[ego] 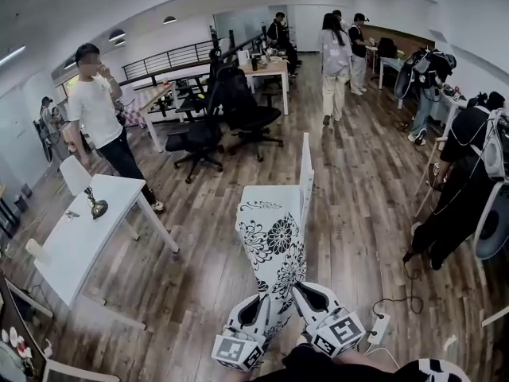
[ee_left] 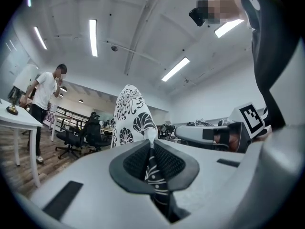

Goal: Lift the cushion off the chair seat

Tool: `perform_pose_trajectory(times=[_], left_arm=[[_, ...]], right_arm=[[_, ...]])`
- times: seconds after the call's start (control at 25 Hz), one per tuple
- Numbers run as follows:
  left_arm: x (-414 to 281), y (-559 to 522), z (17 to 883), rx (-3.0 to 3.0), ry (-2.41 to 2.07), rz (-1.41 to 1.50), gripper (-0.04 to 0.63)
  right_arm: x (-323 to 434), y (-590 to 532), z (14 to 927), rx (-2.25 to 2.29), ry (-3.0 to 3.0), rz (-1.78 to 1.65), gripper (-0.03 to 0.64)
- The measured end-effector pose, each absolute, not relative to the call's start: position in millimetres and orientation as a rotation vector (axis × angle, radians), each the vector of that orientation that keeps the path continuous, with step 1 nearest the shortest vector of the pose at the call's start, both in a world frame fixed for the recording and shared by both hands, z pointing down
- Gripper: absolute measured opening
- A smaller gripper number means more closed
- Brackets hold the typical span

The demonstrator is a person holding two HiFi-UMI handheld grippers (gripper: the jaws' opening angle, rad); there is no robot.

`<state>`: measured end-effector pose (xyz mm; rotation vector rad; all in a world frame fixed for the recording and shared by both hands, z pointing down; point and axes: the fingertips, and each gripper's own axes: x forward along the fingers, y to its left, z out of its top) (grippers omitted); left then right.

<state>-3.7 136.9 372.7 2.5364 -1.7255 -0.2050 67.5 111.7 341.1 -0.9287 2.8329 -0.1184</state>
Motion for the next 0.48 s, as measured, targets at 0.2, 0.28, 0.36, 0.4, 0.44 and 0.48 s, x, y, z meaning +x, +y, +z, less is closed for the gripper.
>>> perform_pose_trajectory(times=[0.2,0.28,0.36,0.4,0.44,0.48], left_arm=[[-4,186,366,2.57,-1.699,-0.232,0.021],[-5,203,366,2.574,-1.693,-0.221,0.021],[-7,218,366,2.572,-1.697,-0.218,0.021],[-8,225,365,2.569,-1.702,-0.225,0.021],[-8,232,364,2.569,-1.705,-0.233,0.021],[-7,239,362,2.572,-1.707,-0.242,0.021]], right_arm=[[68,163,348,-0.958,2.832,-0.137,0.034],[67,179,348,-0.967,2.825,-0.137,0.034],[67,195,347,-0.971,2.824,-0.133,0.034],[67,202,346,-0.97,2.826,-0.131,0.034],[68,210,346,-0.969,2.828,-0.129,0.034],[68,218,346,-0.967,2.83,-0.128,0.034]])
